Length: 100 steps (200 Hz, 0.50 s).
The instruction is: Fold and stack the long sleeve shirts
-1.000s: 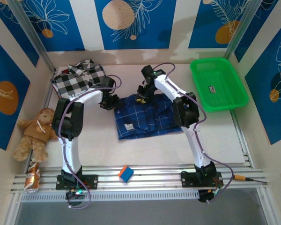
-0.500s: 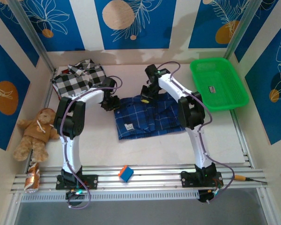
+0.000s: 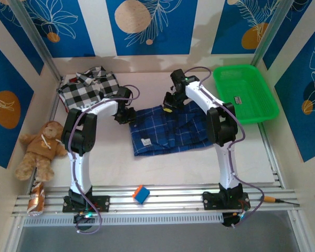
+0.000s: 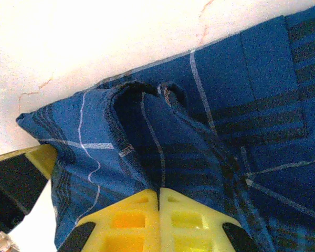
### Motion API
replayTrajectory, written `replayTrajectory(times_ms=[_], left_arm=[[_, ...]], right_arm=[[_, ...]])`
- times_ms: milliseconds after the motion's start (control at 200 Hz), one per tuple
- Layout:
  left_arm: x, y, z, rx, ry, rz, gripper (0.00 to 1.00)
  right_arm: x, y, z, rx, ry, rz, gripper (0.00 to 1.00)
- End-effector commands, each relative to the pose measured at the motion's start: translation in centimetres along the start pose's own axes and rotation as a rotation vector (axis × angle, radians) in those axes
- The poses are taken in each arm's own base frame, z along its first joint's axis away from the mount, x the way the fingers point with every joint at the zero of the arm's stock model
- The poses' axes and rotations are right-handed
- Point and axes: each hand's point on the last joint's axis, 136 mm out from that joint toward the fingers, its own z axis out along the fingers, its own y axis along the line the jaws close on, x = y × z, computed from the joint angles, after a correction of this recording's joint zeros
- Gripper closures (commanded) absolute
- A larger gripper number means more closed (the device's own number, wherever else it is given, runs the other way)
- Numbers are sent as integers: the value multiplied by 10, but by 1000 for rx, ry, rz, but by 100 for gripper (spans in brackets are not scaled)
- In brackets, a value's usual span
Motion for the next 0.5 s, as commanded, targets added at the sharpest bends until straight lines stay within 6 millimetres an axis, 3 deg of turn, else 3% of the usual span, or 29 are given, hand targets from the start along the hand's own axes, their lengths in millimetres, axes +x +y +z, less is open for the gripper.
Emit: replayTrajectory(times_ms=[0, 165, 300, 385, 495], left_arm=[[31, 36, 19, -151, 111, 27, 84], [23, 28, 9, -129, 80, 55, 84], [11, 11, -4, -74, 40, 87, 82], [2, -7, -25, -6, -3, 95, 72], [-8, -27, -67, 71, -73, 65, 44]], right_arm=[[-7, -28, -1, 61, -1, 25, 100], [5, -44, 8, 76, 22, 40, 100], [1, -55, 5, 118, 7, 46, 97], [-5, -52, -9, 115, -32, 35, 85], [-9, -33, -44, 74, -105, -13, 69]])
